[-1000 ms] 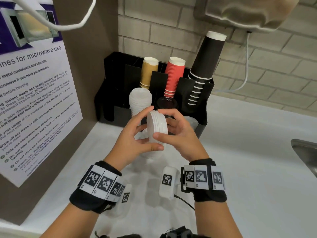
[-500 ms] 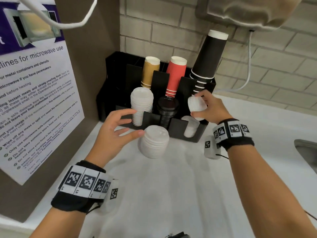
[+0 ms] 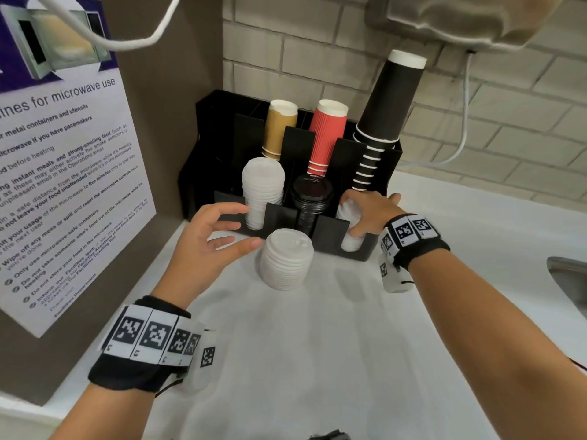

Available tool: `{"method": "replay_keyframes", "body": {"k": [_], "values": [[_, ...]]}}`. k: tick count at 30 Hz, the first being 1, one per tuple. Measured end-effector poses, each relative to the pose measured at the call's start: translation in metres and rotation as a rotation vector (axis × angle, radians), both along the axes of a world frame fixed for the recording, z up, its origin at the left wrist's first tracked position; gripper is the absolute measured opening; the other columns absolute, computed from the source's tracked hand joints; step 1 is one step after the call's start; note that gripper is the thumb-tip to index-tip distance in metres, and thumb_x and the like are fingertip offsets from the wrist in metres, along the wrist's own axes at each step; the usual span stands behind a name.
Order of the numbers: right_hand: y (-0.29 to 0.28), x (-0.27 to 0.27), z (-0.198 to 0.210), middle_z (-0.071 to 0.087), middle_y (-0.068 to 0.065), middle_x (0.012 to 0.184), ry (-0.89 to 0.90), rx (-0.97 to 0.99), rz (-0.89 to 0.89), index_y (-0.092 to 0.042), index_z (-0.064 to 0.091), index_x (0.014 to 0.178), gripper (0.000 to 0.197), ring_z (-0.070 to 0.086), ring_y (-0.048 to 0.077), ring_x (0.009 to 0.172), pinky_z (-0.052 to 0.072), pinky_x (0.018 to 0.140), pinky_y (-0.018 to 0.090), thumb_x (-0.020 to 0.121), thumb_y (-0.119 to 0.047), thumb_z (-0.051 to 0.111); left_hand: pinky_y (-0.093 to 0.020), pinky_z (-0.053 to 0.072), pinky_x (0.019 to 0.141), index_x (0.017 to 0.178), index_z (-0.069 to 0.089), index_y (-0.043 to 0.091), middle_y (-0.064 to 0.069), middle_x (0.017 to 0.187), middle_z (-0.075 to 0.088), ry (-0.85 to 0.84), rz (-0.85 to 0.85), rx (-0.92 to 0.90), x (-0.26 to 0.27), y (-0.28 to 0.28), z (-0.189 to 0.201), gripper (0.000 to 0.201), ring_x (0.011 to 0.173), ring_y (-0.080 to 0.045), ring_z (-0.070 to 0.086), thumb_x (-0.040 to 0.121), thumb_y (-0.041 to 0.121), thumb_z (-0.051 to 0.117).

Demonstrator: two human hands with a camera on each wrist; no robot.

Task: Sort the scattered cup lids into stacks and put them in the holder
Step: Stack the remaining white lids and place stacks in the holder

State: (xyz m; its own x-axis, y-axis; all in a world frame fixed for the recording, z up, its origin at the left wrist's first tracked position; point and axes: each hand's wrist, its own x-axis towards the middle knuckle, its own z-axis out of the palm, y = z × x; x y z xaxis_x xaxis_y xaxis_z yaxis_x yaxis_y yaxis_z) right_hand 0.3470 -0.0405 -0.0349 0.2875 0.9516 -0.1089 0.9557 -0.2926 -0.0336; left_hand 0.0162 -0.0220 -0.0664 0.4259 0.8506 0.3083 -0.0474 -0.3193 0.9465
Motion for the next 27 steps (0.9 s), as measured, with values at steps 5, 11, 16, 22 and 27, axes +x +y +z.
{"method": "replay_keyframes", "body": {"k": [5,11,16,22,27], "values": [[0.001,-0.003,-0.003,0.055,0.003,0.101,-0.059,-0.061,-0.018,-0.029,0.043,0.127,0.068,0.055,0.028,0.096,0.025,0.093,0.05,0.067,-0.029,0.075,-0.011,0.05,0.077,0.106,0.062,0.039,0.004,0.119,0.057,0.001,0.002,-0.003,0.002,0.0,0.0,0.048,0.101,-0.001,0.061,0.06,0.041,0.077],[-0.002,-0.009,-0.009,0.055,-0.001,0.093,-0.111,-0.077,-0.018,-0.023,0.04,0.12,0.066,0.056,0.027,0.093,0.023,0.096,0.052,0.067,-0.037,0.076,-0.014,0.05,0.082,0.106,0.063,0.037,0.005,0.121,0.057,-0.003,0.001,0.007,0.002,0.002,-0.002,0.047,0.102,-0.001,0.061,0.062,0.039,0.078],[-0.008,-0.016,-0.016,0.057,-0.003,0.088,-0.18,-0.044,-0.041,-0.017,0.041,0.108,0.062,0.057,0.025,0.089,0.024,0.095,0.051,0.066,-0.046,0.076,-0.016,0.05,0.082,0.105,0.063,0.039,0.007,0.12,0.057,-0.006,0.001,-0.007,0.002,0.003,-0.003,0.048,0.102,-0.001,0.061,0.06,0.042,0.078],[-0.025,-0.027,-0.029,0.043,0.002,0.125,-0.367,0.005,-0.033,-0.02,0.045,0.13,0.074,0.039,0.025,0.118,0.027,0.102,0.059,0.068,-0.048,0.075,-0.015,0.051,0.075,0.104,0.063,0.041,0.006,0.118,0.057,0.003,0.014,-0.018,0.0,0.001,0.001,0.048,0.102,-0.001,0.061,0.058,0.045,0.076],[-0.036,-0.046,-0.013,0.046,0.002,0.124,-0.353,0.011,-0.071,-0.019,0.047,0.129,0.062,0.037,0.028,0.12,0.028,0.101,0.059,0.075,-0.039,0.069,-0.005,0.045,0.072,0.105,0.063,0.033,0.002,0.116,0.06,0.011,0.058,0.002,0.0,0.005,-0.001,0.03,0.097,0.003,0.061,0.08,0.02,0.073]]}}
